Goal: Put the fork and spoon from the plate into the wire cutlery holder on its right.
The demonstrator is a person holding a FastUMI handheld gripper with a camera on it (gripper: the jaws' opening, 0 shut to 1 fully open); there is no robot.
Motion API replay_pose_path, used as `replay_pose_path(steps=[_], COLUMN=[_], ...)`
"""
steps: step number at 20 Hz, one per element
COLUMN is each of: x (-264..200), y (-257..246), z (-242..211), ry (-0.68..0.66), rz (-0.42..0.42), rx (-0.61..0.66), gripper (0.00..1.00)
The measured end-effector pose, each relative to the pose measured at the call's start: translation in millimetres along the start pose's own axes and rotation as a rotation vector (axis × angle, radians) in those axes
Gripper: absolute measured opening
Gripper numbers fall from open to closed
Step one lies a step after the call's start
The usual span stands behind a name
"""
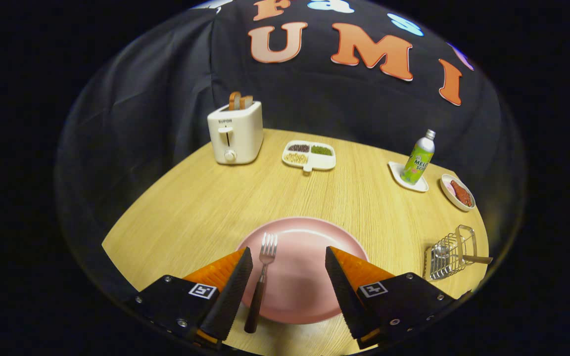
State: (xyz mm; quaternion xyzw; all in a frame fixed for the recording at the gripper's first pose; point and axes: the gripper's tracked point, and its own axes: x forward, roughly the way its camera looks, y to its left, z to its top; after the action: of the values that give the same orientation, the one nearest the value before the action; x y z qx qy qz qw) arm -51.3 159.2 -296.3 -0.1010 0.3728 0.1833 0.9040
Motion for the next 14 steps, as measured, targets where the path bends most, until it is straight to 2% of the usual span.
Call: replay_pose_path(steps=[4, 6, 8, 10, 11, 13, 14], x=[8.6, 12.7, 18.6, 25.4, 27.6, 30.0, 31.0], y=[12.9, 14.1, 19.5, 22.8, 24.1, 27.6, 29.0], z=[-24.1, -32.7, -39.2, -41.9, -45.6, -53.6, -54.4], ry=[0.123, 0.174, 0.219, 0.249, 0.272, 0.308, 0.316], rz=[0.054, 0.058, 0.073, 0.082, 0.081, 0.085, 0.088], rx=[-0.03, -0.049, -0.048, -0.051, -0.049, -0.054, -0.062], gripper=[0.82, 0.75, 0.66, 0.55, 0.45, 0.34, 0.33])
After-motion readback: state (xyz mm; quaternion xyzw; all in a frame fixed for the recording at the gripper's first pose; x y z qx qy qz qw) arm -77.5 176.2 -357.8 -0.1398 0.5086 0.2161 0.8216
